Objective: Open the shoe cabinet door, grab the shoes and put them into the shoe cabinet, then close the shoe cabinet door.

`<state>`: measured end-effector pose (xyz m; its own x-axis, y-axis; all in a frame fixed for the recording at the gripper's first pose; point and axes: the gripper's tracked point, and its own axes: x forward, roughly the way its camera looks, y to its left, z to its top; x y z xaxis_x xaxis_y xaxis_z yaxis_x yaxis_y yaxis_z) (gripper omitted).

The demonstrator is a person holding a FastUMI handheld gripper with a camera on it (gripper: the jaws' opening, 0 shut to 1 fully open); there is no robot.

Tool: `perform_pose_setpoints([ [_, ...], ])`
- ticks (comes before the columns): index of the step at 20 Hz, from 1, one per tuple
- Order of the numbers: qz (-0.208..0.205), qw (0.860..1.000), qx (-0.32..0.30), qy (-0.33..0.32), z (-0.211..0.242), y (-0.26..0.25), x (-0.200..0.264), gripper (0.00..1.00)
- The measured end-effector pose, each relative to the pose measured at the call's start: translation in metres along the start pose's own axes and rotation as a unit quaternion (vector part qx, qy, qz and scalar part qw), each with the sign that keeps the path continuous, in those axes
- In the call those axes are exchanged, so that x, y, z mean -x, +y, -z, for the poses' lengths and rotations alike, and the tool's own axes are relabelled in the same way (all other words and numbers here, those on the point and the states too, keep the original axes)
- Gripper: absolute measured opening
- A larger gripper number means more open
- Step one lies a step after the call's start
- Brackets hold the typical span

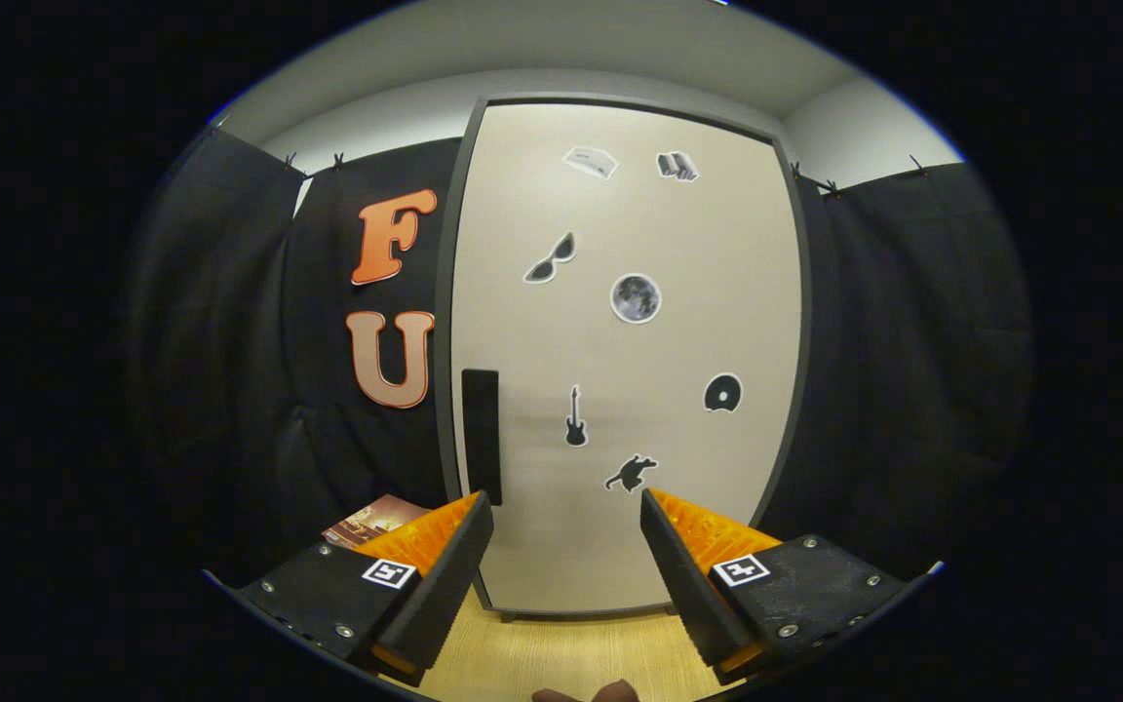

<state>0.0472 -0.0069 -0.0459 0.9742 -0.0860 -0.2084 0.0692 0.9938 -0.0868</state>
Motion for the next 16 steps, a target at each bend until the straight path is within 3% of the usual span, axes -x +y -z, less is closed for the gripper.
perform_pose_setpoints([
  [4, 0.004, 1.000, -0.015, -0.018, -0.021, -0.031, 0.037, 0.95],
  [16, -0.018, 0.999, -0.029, -0.032, -0.026, -0.094, 0.116, 0.95],
])
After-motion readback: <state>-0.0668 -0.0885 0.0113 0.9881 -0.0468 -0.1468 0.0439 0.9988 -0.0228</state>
